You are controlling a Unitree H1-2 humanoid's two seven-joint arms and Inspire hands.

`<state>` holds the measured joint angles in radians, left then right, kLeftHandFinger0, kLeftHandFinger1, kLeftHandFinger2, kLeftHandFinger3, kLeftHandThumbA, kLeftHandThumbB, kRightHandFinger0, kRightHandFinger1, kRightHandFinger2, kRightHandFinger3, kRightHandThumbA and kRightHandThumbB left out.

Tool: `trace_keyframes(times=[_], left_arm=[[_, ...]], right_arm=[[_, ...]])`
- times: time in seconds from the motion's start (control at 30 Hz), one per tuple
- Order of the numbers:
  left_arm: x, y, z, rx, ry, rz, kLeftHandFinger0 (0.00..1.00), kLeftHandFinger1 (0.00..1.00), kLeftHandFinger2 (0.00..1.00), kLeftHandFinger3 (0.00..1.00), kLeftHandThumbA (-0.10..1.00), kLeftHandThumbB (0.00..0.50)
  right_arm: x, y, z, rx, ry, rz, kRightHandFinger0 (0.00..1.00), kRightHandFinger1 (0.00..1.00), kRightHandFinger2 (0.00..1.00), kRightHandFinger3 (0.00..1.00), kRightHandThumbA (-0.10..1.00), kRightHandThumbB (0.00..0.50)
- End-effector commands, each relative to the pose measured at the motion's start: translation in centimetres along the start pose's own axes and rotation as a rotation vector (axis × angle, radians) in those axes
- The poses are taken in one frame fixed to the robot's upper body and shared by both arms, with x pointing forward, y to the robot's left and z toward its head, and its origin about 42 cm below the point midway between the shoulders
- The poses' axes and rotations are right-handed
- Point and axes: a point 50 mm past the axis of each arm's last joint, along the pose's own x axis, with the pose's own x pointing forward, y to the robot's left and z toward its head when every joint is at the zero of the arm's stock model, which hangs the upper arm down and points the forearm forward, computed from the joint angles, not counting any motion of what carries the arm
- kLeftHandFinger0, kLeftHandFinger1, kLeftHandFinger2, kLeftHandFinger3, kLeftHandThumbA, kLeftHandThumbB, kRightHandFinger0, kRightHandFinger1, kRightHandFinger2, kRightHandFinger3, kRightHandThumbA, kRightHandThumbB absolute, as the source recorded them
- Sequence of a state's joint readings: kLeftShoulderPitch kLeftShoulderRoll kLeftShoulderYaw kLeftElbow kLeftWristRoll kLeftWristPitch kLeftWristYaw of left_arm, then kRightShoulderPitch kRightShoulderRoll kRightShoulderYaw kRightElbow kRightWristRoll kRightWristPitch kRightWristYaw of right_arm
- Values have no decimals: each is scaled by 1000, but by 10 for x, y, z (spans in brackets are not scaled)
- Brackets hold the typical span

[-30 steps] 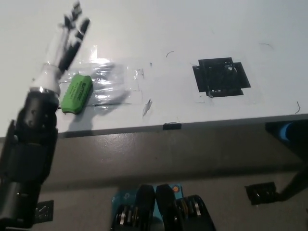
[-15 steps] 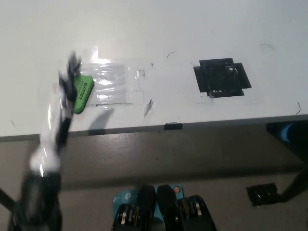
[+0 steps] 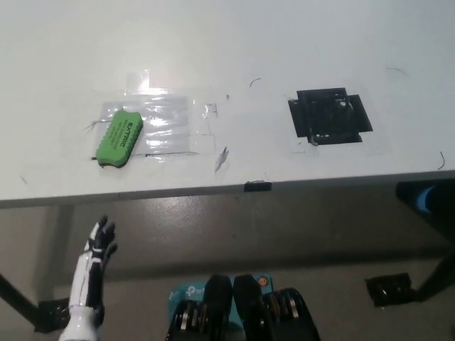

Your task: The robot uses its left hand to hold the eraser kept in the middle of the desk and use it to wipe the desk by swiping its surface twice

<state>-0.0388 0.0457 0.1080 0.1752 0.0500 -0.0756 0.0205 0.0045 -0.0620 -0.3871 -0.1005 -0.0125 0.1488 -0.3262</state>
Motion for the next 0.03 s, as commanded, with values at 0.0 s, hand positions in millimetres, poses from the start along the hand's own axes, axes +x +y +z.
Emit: trace_keyframes(times=[0.0], left_arm=[[17,0,15,-64,-63,35,1000,1000,1000,1000,1000,332]], right_arm=[[6,3,12,18,-16,62,984,930,911,924,1000,100]])
